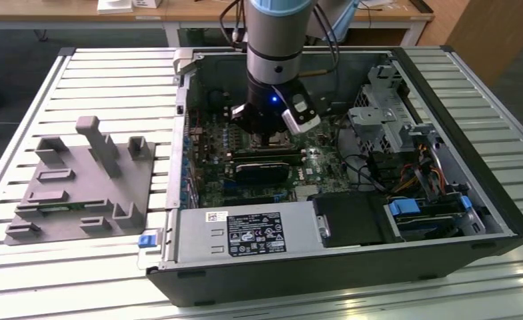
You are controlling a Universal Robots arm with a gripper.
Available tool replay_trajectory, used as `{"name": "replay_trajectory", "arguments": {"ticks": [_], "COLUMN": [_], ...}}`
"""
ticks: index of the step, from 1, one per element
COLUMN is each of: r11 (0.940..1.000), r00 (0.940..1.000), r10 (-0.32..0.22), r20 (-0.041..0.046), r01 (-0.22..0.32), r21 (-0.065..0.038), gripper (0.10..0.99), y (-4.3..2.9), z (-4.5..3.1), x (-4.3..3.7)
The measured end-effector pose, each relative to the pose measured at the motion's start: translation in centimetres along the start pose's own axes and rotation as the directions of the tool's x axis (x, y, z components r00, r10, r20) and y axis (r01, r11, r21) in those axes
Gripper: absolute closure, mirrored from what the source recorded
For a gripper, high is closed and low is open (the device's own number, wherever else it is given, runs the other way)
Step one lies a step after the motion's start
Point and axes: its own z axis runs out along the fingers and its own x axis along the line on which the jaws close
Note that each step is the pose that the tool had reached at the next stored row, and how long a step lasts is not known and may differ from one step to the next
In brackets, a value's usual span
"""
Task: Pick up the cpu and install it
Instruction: 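Install the second cpu locking lever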
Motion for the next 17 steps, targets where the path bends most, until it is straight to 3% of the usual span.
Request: {"name": "replay_trajectory", "arguments": {"ticks": [1,2,8,10,17], "r11": [0.9998,0.9996,0.9983,0.9978,0.9974], "r00": [1.0000,1.0000,1.0000,1.0000,1.0000], "r10": [0.000,0.000,0.000,0.000,0.000], "r20": [0.0002,0.0002,0.0003,0.0003,0.0004], "r01": [0.000,0.000,0.000,0.000,0.000], "r21": [-0.020,-0.028,-0.059,-0.066,-0.072], "gripper": [0.980,0.980,0.980,0.980,0.980], "y": [-0.23,-0.35,-1.18,-1.43,-1.60], "z": [0.01,0.00,-0.03,-0.01,0.95], "x": [0.08,0.12,0.45,0.54,0.60]}}
